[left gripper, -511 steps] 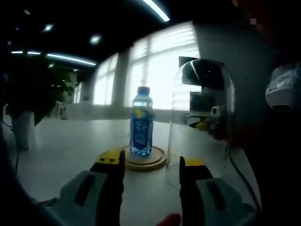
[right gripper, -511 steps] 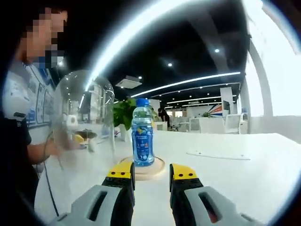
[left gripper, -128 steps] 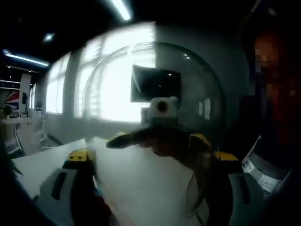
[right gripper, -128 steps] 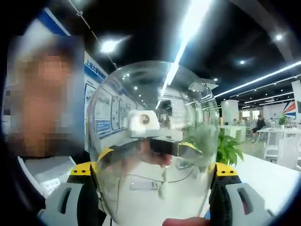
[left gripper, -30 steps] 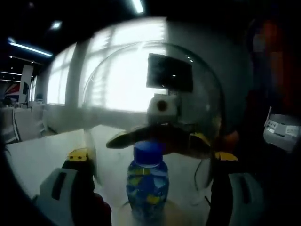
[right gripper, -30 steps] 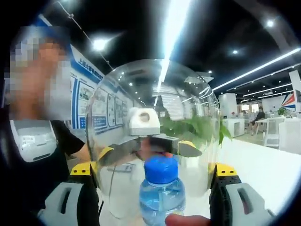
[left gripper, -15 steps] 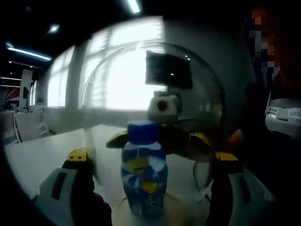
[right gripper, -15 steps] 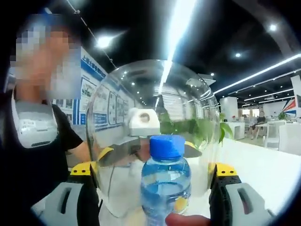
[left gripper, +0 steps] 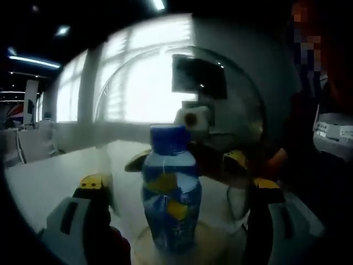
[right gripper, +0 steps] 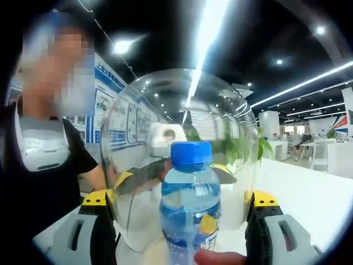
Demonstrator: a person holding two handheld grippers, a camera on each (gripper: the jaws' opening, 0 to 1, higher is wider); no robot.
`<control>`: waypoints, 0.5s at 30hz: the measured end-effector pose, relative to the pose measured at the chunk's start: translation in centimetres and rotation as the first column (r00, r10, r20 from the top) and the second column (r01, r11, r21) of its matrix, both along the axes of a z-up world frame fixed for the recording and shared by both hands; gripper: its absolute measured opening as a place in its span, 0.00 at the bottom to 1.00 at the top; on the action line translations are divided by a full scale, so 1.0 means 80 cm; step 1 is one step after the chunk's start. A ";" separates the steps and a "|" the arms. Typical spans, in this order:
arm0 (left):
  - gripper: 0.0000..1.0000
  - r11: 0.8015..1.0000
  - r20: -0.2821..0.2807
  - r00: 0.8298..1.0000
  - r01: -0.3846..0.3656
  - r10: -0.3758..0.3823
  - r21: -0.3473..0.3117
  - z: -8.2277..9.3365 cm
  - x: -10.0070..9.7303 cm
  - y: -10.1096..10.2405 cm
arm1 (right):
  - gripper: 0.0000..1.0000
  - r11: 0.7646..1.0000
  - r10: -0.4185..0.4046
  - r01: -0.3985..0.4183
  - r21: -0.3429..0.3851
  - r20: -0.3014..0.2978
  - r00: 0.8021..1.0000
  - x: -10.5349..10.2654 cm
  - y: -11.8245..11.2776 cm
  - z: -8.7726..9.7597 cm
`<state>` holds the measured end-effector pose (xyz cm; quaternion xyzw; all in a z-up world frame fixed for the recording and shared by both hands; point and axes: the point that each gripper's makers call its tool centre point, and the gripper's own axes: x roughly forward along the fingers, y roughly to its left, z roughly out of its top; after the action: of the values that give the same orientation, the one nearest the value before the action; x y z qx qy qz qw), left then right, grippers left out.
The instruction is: Open the cover put in the Mizone put the cover back on
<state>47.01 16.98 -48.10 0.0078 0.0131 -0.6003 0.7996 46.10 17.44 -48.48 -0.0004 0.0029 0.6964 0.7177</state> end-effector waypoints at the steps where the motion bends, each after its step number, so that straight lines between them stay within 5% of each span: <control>1: 0.87 1.000 -0.003 1.000 0.000 0.000 0.003 -0.002 0.001 0.000 | 0.91 1.000 0.000 0.000 -0.004 -0.003 1.000 0.000 0.001 -0.002; 15: 0.87 0.999 -0.031 1.000 -0.004 0.003 -0.034 -0.002 0.016 -0.001 | 0.91 1.000 0.001 0.000 0.030 -0.035 0.999 0.009 0.002 -0.002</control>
<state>48.30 16.94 -48.29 -0.0152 0.0150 -0.5992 0.8003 46.84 17.57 -48.67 0.0223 0.0050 0.6964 0.7173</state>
